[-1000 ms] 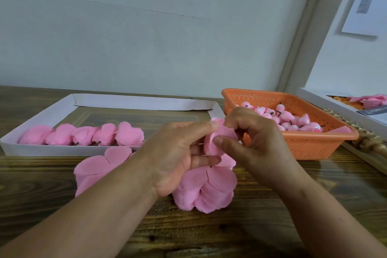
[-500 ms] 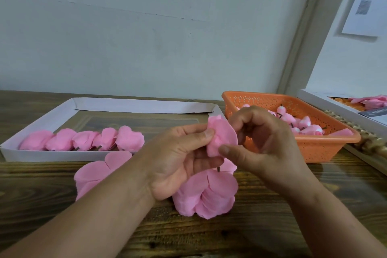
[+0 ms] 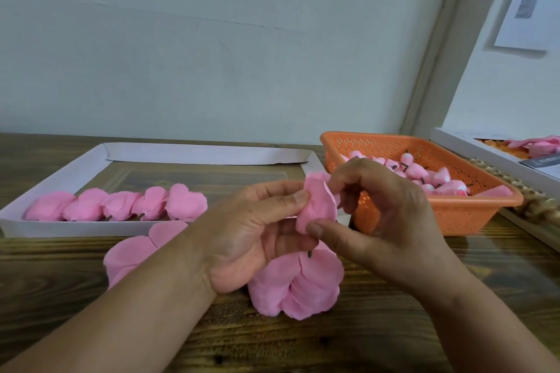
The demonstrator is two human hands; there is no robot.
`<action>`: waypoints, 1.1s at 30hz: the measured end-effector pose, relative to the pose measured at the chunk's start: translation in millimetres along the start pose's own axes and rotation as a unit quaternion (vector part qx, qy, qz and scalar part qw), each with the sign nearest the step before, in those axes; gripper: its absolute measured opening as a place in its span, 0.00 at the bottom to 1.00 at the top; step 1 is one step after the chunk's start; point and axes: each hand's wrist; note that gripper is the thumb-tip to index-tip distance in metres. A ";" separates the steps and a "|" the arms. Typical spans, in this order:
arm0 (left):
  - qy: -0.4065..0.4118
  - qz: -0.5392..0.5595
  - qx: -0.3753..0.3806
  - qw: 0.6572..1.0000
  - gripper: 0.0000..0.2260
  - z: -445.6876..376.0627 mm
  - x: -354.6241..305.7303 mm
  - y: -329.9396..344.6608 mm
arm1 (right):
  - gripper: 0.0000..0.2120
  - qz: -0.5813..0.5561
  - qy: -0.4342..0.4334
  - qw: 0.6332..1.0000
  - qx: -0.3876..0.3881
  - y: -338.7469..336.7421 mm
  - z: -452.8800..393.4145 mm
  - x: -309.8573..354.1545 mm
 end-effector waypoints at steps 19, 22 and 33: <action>0.007 0.005 0.022 1.000 0.20 4.3 -2.7 -0.3 | 0.06 -0.254 0.136 0.957 -0.040 1.1 -0.9 -4.3; 0.012 0.004 0.018 1.000 0.17 4.8 -3.9 0.0 | 0.09 -0.263 0.168 0.947 -0.067 1.5 -0.7 -2.8; 0.036 -0.041 -0.038 0.998 0.10 0.5 3.0 4.5 | 0.06 0.017 0.115 0.987 -0.109 8.5 0.6 4.9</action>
Point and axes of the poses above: each hand's wrist, its own z-axis away from the middle knuckle, its own y-axis out of the palm, x = y × z, and after that the axes turned 14 degrees about -z, right-handed
